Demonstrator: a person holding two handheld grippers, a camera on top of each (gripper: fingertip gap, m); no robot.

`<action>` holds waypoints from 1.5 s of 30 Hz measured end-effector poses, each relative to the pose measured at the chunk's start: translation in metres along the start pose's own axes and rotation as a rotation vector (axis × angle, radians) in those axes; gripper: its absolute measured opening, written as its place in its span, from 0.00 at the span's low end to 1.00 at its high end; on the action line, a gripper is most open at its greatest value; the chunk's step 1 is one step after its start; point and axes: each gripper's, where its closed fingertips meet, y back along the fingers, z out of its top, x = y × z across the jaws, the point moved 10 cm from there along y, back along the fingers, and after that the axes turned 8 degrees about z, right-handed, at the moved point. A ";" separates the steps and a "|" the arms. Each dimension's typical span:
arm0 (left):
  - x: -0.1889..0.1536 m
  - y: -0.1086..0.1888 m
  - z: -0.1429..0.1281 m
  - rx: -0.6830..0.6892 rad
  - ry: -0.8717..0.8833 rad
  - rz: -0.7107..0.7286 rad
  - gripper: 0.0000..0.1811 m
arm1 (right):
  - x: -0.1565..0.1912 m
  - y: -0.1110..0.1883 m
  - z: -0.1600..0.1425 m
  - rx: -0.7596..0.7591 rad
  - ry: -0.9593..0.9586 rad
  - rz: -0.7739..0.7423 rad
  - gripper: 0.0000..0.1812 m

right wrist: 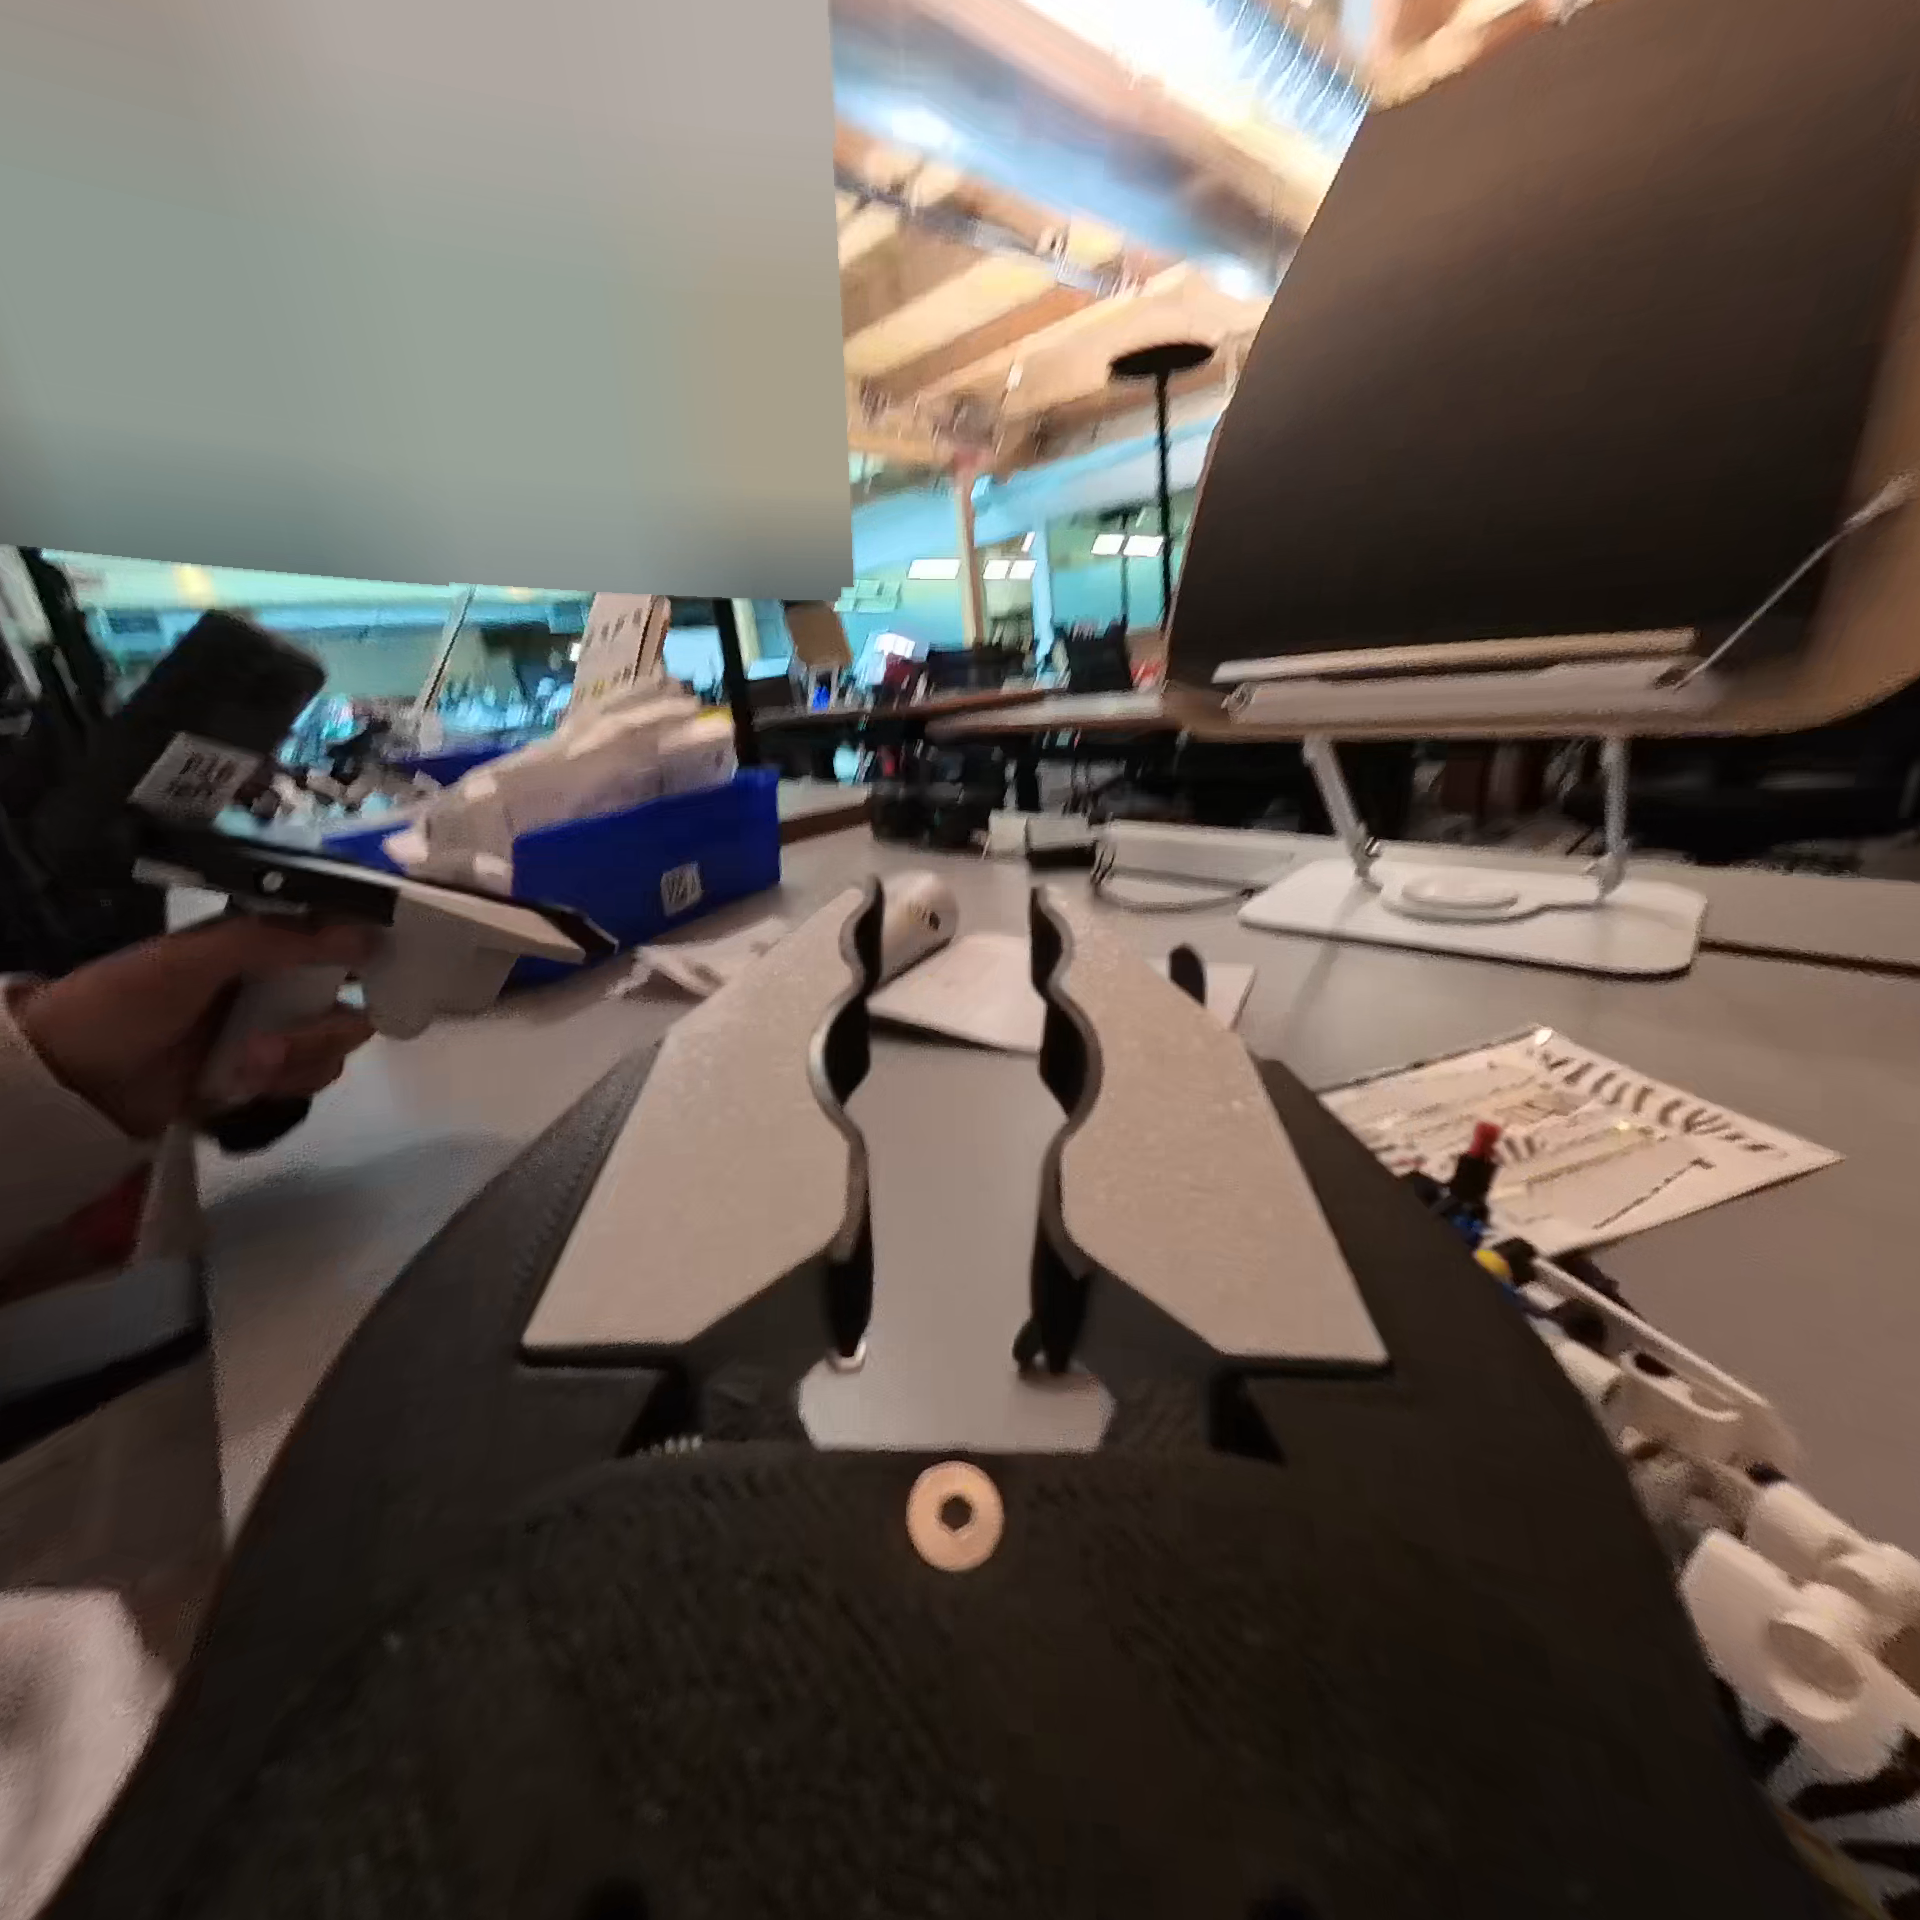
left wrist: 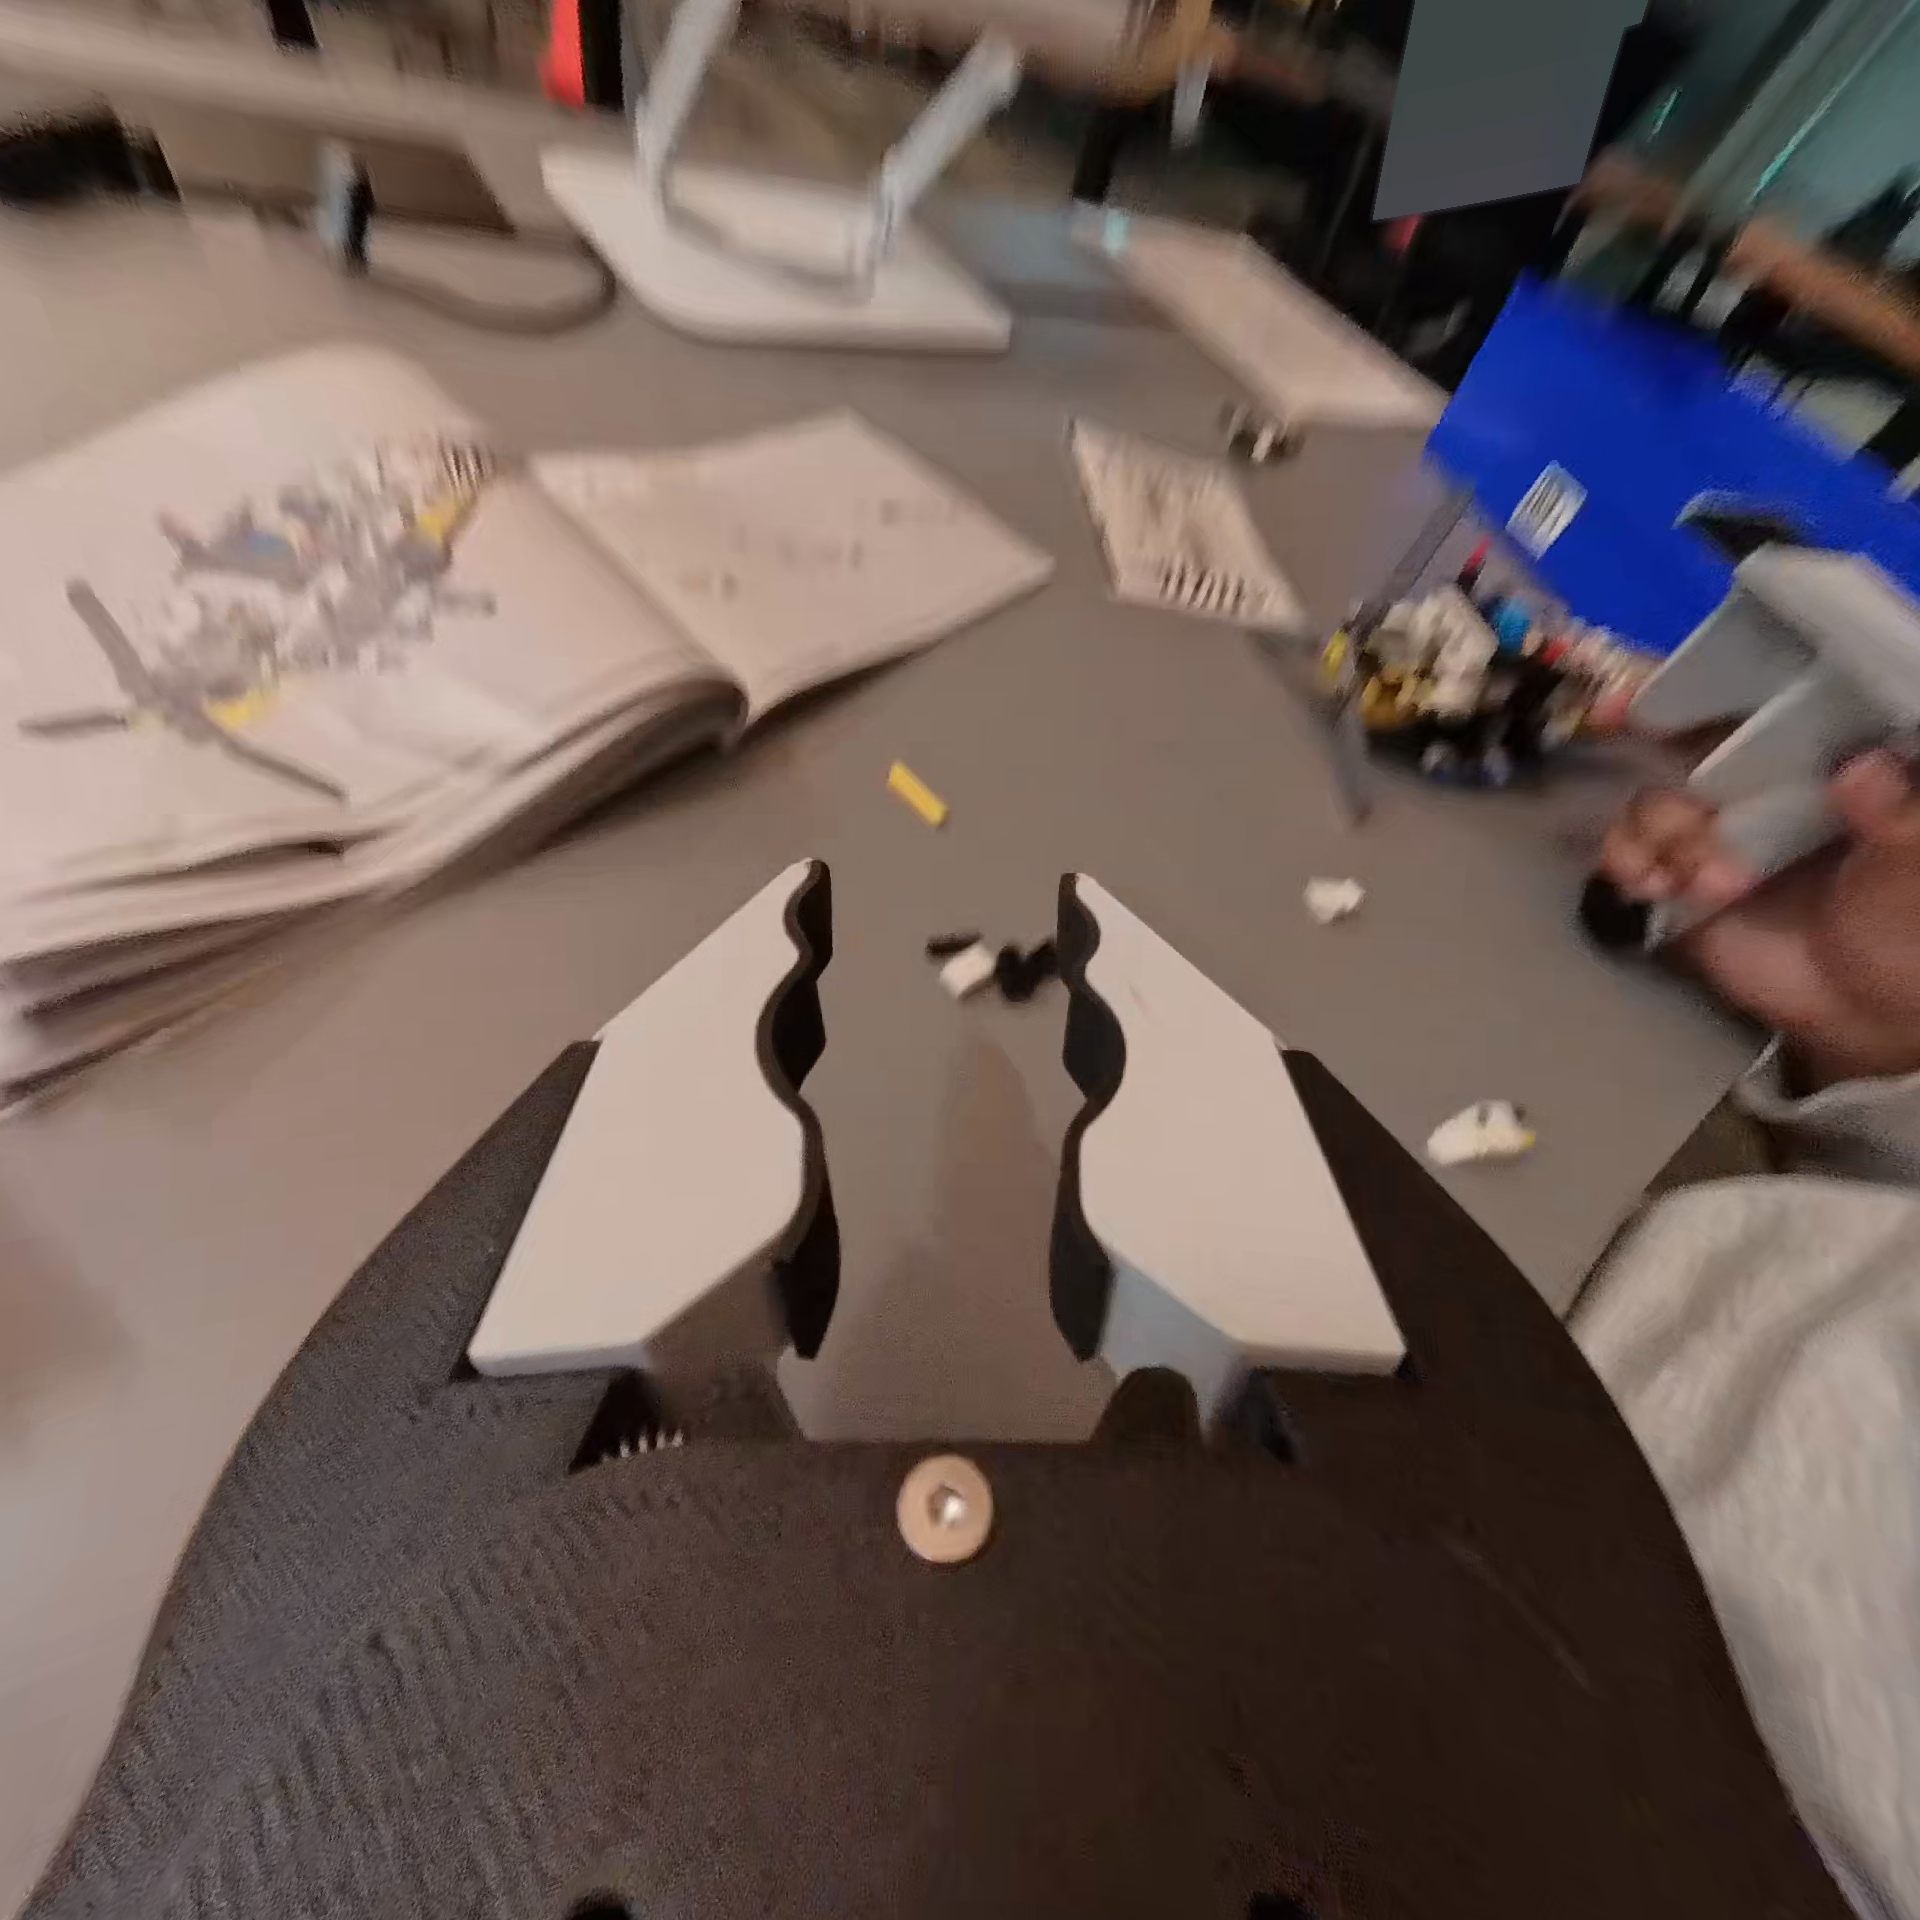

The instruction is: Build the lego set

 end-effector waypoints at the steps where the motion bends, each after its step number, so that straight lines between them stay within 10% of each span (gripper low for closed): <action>1: 0.003 -0.003 -0.004 0.072 -0.031 0.011 0.23 | 0.000 -0.004 -0.001 0.070 -0.005 0.027 0.17; 13: -0.003 -0.102 0.010 0.372 -0.432 -0.093 0.18 | 0.013 -0.027 -0.036 0.712 0.187 0.348 0.24; 28: -0.040 -0.115 0.011 0.425 -0.489 -0.155 0.02 | 0.000 -0.043 -0.056 0.945 -0.049 0.416 0.28; 45: -0.108 -0.103 -0.013 0.559 -0.701 -0.481 0.01 | -0.003 -0.045 -0.058 0.970 0.053 0.489 0.09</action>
